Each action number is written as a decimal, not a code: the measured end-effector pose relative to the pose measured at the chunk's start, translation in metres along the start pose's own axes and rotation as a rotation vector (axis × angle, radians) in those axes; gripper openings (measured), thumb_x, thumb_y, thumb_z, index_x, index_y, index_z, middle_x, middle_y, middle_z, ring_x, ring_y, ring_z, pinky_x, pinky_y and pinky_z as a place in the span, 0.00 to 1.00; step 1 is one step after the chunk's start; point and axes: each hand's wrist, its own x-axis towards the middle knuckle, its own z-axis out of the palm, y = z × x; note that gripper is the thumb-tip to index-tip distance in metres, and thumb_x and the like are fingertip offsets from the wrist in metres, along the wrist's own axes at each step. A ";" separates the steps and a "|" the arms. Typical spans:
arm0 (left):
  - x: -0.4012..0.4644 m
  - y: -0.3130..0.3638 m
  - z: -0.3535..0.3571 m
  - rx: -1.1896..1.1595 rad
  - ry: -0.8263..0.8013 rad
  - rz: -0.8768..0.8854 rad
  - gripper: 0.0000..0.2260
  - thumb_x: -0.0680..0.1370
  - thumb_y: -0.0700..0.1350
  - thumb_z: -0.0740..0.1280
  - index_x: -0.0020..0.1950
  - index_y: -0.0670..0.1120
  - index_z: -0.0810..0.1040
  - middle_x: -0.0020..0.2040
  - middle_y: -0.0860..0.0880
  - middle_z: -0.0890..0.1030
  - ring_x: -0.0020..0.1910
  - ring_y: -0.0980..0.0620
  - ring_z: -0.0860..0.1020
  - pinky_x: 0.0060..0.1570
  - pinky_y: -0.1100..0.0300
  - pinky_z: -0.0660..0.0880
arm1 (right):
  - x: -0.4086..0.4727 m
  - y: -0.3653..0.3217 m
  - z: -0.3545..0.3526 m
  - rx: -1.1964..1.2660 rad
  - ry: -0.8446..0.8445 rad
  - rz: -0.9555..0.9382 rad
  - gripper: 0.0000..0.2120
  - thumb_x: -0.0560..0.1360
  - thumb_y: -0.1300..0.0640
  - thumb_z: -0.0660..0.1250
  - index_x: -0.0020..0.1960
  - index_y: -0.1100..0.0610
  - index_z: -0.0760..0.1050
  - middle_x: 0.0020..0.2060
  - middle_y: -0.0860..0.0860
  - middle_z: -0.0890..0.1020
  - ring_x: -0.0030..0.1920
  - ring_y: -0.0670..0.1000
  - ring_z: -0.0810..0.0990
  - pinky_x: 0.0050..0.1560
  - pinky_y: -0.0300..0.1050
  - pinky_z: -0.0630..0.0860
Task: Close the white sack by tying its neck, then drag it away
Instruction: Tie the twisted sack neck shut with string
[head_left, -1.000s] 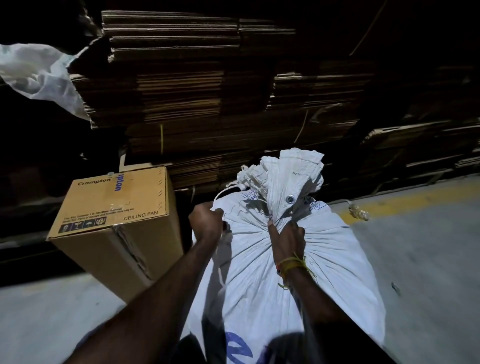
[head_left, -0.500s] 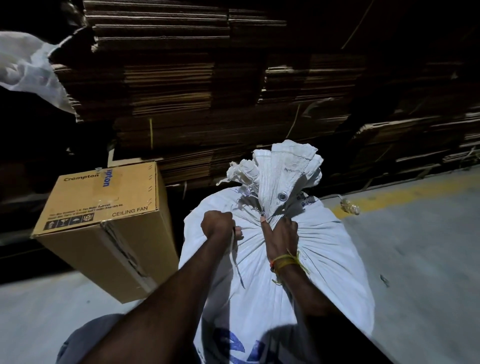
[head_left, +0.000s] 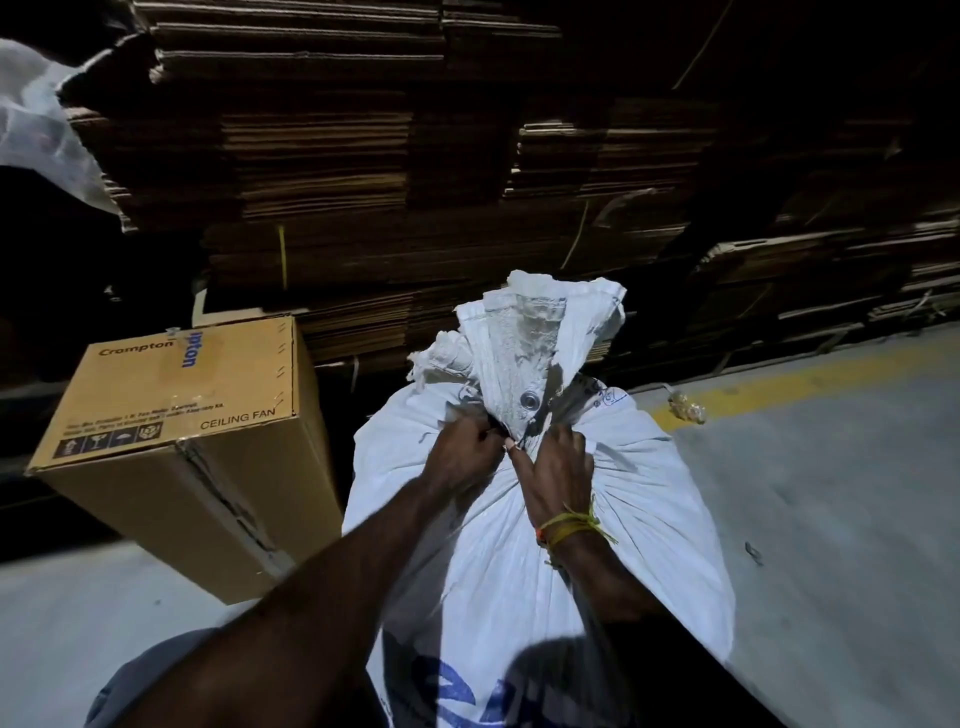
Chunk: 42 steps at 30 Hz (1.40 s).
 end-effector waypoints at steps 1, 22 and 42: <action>0.001 0.002 -0.004 -0.064 -0.056 -0.023 0.10 0.75 0.45 0.62 0.38 0.43 0.80 0.35 0.42 0.82 0.33 0.44 0.79 0.36 0.53 0.74 | 0.000 0.000 0.000 -0.052 0.006 -0.013 0.20 0.69 0.46 0.72 0.48 0.63 0.76 0.48 0.60 0.79 0.51 0.63 0.76 0.49 0.58 0.73; -0.007 0.033 0.007 -0.321 -0.132 -0.297 0.43 0.57 0.80 0.67 0.46 0.40 0.82 0.39 0.44 0.85 0.40 0.43 0.84 0.46 0.54 0.81 | 0.028 0.001 -0.019 0.018 -0.307 0.130 0.21 0.72 0.56 0.64 0.65 0.57 0.67 0.62 0.54 0.71 0.64 0.58 0.69 0.62 0.53 0.63; -0.007 0.026 0.030 -0.238 -0.102 -0.261 0.23 0.69 0.64 0.73 0.39 0.42 0.81 0.31 0.47 0.81 0.30 0.49 0.80 0.35 0.49 0.80 | 0.033 0.018 -0.036 0.163 -0.329 0.032 0.11 0.64 0.59 0.71 0.32 0.60 0.69 0.34 0.62 0.77 0.38 0.61 0.78 0.33 0.44 0.66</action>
